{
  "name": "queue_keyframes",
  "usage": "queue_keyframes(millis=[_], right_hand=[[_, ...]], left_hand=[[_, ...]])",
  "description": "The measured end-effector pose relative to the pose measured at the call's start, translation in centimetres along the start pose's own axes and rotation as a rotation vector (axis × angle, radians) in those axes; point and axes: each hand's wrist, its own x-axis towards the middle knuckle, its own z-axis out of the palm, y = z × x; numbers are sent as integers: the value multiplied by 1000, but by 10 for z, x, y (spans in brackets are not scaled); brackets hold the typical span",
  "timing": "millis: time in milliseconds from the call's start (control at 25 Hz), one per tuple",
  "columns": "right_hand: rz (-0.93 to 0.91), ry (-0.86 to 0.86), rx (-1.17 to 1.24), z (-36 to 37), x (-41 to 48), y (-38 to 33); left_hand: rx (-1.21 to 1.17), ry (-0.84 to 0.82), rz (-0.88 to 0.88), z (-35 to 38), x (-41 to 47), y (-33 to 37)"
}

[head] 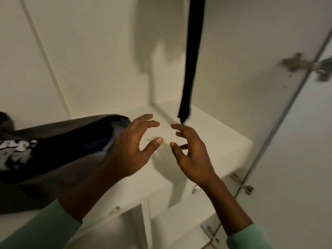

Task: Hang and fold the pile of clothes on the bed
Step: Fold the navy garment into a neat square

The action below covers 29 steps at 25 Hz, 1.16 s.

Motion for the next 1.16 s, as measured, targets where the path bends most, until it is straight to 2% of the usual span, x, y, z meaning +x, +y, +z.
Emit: queue_keyframes(millis=[120,280,480,640,880,1160], right_hand=[[71,152,-75,-79,-78,2],[224,383,-182,-177,-217,9],[506,716,-295,-261,-404,16],[726,961,-312,-303,-520,19],[959,1114,-444,-376,-636,34],[1307,1164,-609,-487,-739,65]], left_hand=[[-98,-50,127,59,-25,84],[-240,-211,294,153,-78,195],[-337,-475,441,270,-165,312],[-376,-719,599,347,-230,388],[-455,-914,817,465,-287,500],[-561,-1129,879,608,-321,623]])
